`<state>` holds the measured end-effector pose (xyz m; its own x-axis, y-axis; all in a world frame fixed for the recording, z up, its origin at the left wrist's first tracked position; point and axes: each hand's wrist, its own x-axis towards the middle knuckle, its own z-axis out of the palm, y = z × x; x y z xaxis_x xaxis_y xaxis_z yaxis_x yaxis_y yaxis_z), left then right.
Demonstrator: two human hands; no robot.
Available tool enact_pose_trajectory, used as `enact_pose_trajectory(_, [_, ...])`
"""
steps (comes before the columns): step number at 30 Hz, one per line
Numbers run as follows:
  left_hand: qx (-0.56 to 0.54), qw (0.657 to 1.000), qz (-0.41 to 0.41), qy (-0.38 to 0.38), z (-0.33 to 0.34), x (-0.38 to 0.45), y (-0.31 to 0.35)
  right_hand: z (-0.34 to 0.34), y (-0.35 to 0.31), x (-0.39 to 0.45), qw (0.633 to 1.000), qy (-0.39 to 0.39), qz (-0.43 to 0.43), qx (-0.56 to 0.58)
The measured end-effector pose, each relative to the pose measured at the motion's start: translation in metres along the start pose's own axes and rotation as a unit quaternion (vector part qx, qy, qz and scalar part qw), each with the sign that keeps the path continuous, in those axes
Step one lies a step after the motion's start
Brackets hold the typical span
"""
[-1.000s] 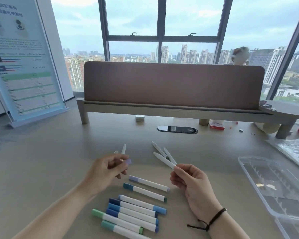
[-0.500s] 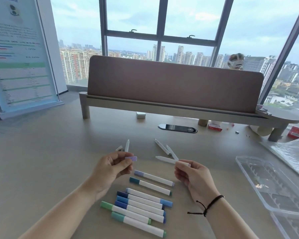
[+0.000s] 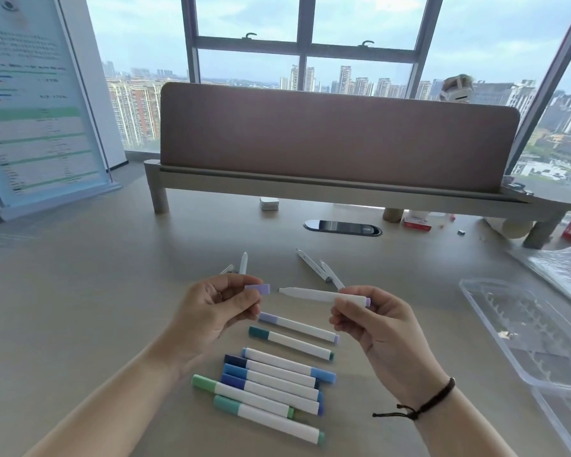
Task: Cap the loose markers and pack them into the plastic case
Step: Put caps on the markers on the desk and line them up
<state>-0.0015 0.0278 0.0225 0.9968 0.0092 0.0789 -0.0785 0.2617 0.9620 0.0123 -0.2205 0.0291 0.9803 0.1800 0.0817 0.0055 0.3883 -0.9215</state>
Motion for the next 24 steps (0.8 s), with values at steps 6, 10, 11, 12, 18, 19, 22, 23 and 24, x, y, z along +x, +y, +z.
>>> enact_pose_trajectory(6, [0.004, 1.000, 0.001, -0.021, 0.004, -0.003, 0.000, 0.006, 0.000, -0.002, 1.000, -0.014, 0.010, -0.016])
enact_pose_trajectory(10, [0.023, 0.999, 0.004, -0.034, 0.009, -0.005, 0.001, 0.007, 0.000, -0.003, 0.999, -0.024, 0.010, -0.018])
enact_pose_trajectory(11, [0.029, 0.999, 0.005, -0.038, 0.010, -0.006, 0.001, 0.008, 0.000, -0.003, 0.999, -0.026, 0.011, -0.017])
enact_pose_trajectory(12, [0.031, 0.999, 0.004, -0.038, 0.011, -0.007, 0.001, 0.009, 0.001, -0.004, 0.999, -0.028, 0.012, -0.015])
enact_pose_trajectory(18, [-0.002, 1.000, 0.002, -0.031, 0.019, -0.009, -0.003, 0.007, 0.000, -0.005, 0.999, -0.038, 0.011, 0.000])
enact_pose_trajectory(19, [-0.004, 1.000, 0.003, -0.030, 0.020, -0.009, -0.004, 0.006, 0.000, -0.005, 0.999, -0.037, 0.009, 0.002])
enact_pose_trajectory(22, [-0.004, 1.000, 0.008, -0.028, 0.021, -0.009, -0.006, 0.008, 0.000, -0.007, 0.999, -0.036, 0.005, -0.002])
enact_pose_trajectory(23, [-0.003, 1.000, 0.008, -0.027, 0.020, -0.008, -0.007, 0.009, 0.000, -0.007, 0.999, -0.035, 0.004, -0.005])
enact_pose_trajectory(24, [-0.002, 1.000, 0.007, -0.028, 0.019, -0.007, -0.008, 0.010, -0.001, -0.008, 1.000, -0.030, 0.005, -0.008])
